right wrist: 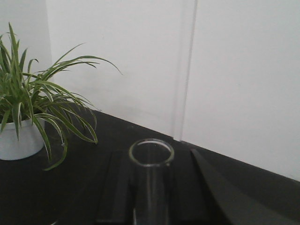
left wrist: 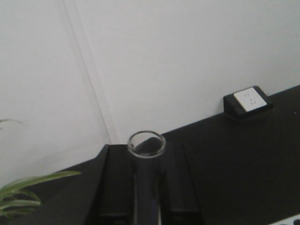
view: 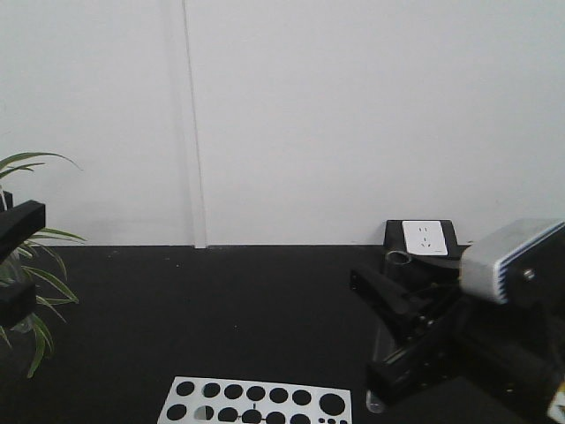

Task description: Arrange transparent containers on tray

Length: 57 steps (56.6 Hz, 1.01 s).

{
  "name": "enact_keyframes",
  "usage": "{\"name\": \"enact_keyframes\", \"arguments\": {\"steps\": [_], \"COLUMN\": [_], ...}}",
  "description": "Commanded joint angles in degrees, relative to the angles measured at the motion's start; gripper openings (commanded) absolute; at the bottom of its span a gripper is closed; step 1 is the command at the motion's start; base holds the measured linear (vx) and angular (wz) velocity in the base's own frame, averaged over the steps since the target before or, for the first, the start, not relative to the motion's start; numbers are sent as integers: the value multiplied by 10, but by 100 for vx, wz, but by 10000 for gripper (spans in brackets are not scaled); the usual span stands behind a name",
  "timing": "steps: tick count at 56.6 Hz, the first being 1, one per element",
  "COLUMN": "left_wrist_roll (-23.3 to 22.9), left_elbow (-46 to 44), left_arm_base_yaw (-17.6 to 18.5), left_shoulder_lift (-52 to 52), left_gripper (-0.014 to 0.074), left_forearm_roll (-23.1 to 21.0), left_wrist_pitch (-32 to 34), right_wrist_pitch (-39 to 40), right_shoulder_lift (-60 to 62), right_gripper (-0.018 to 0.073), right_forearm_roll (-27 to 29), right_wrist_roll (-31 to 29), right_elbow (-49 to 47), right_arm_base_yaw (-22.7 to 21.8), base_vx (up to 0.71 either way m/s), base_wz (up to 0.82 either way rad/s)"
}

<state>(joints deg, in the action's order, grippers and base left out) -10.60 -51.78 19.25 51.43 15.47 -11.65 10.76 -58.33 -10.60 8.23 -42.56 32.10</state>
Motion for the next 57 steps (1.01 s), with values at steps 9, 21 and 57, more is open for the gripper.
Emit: {"name": "enact_keyframes", "arguments": {"steps": [9, 21, 57], "left_wrist_roll": [3, 112, 181], "left_elbow": [-19, -19, -19], "left_arm_base_yaw": [3, 3, 3], "left_shoulder_lift": [-10, -42, -66], "left_gripper": [0, 0, 0], "left_forearm_roll": [-83, -234, -309], "left_wrist_pitch": [-51, -110, -118], "right_wrist_pitch": [-182, -263, -275], "right_shoulder_lift": [120, 193, 213], "right_gripper": [-9, -9, -9], "right_forearm_roll": [2, 0, -1], "right_wrist_roll": [0, 0, 0], "right_elbow": [-52, -52, -52], "right_arm_base_yaw": [0, 0, 0], "base_vx": [0, 0, 0], "base_wz": [0, 0, 0]}}
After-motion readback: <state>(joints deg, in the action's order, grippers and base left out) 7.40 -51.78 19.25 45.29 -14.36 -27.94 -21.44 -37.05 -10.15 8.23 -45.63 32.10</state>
